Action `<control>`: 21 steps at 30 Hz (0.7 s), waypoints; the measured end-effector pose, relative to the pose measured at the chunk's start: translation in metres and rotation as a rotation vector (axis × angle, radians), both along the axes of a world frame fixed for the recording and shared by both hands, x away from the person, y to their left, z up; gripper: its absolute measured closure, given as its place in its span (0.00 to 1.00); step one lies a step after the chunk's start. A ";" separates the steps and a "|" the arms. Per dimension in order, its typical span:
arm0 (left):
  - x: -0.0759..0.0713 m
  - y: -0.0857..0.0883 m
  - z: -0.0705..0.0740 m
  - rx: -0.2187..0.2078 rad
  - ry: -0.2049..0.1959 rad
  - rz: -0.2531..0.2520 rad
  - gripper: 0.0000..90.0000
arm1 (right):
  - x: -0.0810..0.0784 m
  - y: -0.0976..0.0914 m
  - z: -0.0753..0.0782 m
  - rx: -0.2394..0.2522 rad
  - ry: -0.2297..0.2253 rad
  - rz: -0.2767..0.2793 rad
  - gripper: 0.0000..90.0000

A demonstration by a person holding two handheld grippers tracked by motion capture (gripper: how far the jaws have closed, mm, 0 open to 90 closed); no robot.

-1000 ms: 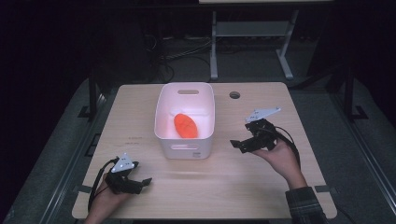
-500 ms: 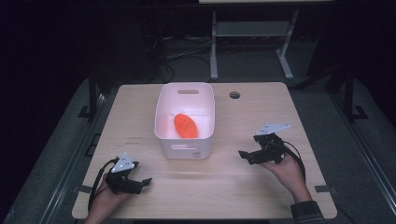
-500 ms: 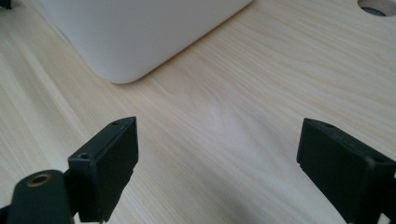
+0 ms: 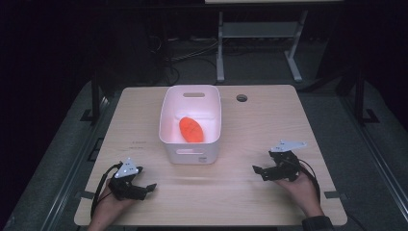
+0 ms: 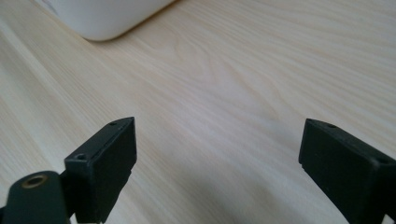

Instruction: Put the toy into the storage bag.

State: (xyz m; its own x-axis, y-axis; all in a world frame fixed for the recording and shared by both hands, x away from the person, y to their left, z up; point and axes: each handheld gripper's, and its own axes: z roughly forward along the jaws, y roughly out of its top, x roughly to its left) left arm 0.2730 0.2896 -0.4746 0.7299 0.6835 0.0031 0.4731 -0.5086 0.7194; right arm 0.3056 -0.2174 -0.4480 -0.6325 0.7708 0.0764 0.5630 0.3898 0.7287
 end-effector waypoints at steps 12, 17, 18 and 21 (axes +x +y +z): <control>0.000 0.000 0.000 0.000 0.000 0.000 0.15 | -0.018 -0.017 -0.023 -0.007 0.018 -0.037 0.09; 0.000 0.000 0.000 0.000 0.000 0.000 0.15 | -0.024 -0.022 -0.030 -0.019 0.026 -0.049 0.06; 0.000 0.000 0.000 0.000 0.000 0.000 0.15 | -0.024 -0.023 -0.031 -0.017 0.026 -0.054 0.04; 0.000 0.000 0.000 0.000 0.000 0.000 0.15 | -0.027 -0.025 -0.033 -0.011 0.028 -0.066 0.03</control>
